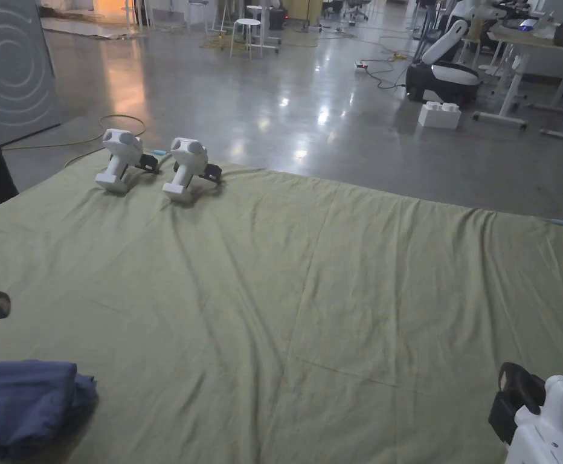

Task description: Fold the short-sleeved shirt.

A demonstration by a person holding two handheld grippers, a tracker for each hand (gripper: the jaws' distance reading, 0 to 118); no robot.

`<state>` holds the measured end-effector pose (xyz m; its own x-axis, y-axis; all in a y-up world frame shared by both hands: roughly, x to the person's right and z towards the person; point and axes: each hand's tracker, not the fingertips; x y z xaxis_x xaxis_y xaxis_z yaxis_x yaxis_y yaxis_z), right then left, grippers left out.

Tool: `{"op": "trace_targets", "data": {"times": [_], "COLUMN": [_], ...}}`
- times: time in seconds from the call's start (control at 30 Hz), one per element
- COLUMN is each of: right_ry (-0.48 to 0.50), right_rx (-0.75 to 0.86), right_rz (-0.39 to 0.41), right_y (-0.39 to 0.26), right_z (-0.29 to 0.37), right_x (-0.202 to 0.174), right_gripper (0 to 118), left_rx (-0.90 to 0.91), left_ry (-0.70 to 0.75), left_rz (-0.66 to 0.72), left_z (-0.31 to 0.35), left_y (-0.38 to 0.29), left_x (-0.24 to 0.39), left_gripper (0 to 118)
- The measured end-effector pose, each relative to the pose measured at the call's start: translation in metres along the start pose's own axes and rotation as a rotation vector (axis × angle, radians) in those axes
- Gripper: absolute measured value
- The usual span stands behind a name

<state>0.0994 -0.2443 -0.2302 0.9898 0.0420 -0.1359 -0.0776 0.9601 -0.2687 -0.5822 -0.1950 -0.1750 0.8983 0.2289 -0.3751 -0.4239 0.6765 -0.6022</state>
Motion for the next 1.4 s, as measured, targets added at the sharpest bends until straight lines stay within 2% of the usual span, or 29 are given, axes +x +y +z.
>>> {"op": "trace_targets", "data": {"times": [0.1,0.3,0.53,0.63,0.73,0.8,0.83,0.87,0.93,1.1,1.4], "right_ry": [0.002,-0.014,-0.028,-0.029,-0.026,-0.027,-0.028,-0.03,-0.035,-0.045,-0.058], "right_rx": [0.002,0.019,0.065,0.079,0.085,0.089,0.09,0.092,0.096,0.108,0.119], "right_rz": [-0.013,-0.034,-0.026,-0.026,-0.031,-0.03,-0.031,-0.033,-0.041,-0.048,-0.046], "right_y": [0.003,0.009,0.018,0.02,0.02,0.019,0.019,0.018,0.018,0.018,0.015], "right_z": [-0.003,-0.011,-0.011,-0.009,-0.007,-0.004,-0.003,-0.002,-0.001,0.0,0.004], "right_x": [0.0,0.001,-0.003,-0.004,-0.004,-0.004,-0.003,-0.003,-0.002,0.0,0.001], "right_gripper": [4,4,4,4,4,4,4,4,4,4,4], "left_rx": [0.087,0.279,0.482,0.487,0.509,0.523,0.526,0.544,0.551,0.564,0.576], "left_ry": [-0.059,-0.057,-0.081,-0.088,-0.108,-0.126,-0.124,-0.109,-0.111,-0.124,-0.135], "left_rz": [-0.008,-0.194,-0.257,-0.278,-0.291,-0.278,-0.281,-0.292,-0.285,-0.289,-0.322], "left_z": [-0.002,-0.001,0.004,0.004,0.006,0.008,0.009,0.01,0.01,0.012,0.013], "left_y": [-0.021,-0.074,-0.114,-0.125,-0.132,-0.137,-0.138,-0.141,-0.142,-0.149,-0.153], "left_x": [0.04,0.155,0.26,0.29,0.311,0.32,0.325,0.328,0.333,0.339,0.345], "left_gripper": [75,75,74,71,60,30,21,20,10,3,2]}}
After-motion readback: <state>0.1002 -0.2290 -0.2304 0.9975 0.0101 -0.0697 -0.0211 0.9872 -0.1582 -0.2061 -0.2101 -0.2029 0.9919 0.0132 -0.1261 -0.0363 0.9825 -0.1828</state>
